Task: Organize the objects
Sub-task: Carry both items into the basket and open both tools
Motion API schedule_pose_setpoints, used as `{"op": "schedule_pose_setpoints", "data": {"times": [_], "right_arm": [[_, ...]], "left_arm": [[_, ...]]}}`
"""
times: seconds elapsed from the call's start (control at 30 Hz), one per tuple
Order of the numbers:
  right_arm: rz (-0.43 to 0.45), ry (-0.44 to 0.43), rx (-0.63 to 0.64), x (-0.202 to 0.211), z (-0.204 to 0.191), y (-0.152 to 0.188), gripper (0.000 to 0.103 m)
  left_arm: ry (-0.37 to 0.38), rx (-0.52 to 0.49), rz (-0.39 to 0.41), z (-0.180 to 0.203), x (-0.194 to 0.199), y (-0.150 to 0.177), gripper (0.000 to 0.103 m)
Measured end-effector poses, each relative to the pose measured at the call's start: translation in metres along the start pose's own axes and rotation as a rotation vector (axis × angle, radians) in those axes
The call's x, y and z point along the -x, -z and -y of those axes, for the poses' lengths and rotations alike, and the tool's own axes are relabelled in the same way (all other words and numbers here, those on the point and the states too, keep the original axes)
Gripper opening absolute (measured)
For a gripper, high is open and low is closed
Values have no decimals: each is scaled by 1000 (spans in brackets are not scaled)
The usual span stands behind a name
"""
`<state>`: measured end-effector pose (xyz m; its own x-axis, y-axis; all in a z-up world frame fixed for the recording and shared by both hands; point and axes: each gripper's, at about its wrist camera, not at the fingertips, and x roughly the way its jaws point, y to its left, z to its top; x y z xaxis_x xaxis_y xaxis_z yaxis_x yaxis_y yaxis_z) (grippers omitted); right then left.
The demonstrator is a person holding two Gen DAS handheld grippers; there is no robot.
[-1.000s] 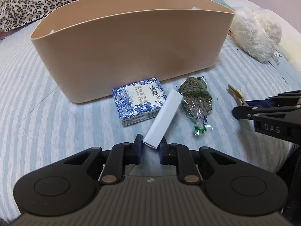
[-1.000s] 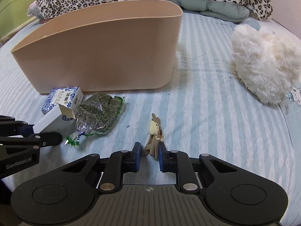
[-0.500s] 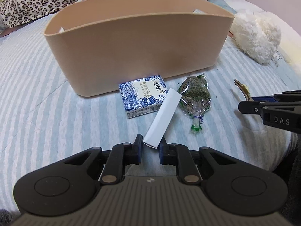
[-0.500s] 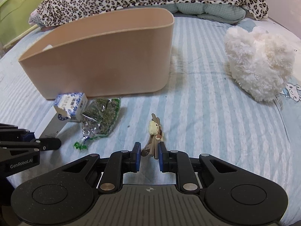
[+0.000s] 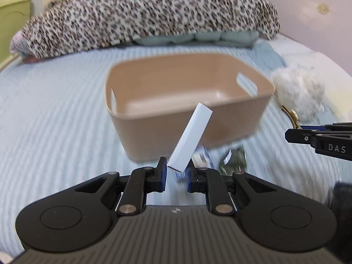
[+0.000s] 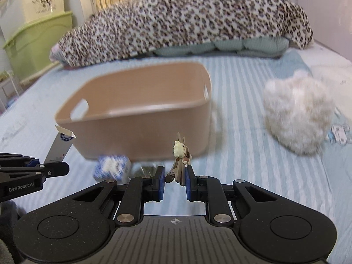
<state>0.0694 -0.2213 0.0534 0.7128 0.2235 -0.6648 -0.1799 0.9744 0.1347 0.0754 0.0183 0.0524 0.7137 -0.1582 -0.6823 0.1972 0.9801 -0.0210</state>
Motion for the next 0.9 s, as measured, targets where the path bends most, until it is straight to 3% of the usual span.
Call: {"op": "schedule_pose_setpoints", "data": {"times": [0.23, 0.47, 0.9], "right_arm": [[91, -23, 9, 4, -9, -39, 17], [102, -1, 22, -26, -11, -66, 17], [-19, 51, 19, -106, -7, -84, 17]], "left_arm": [[-67, 3, 54, -7, -4, -38, 18], [-118, -8, 73, -7, -34, -73, 18], [-156, 17, -63, -12, -116, -84, 18]]}}
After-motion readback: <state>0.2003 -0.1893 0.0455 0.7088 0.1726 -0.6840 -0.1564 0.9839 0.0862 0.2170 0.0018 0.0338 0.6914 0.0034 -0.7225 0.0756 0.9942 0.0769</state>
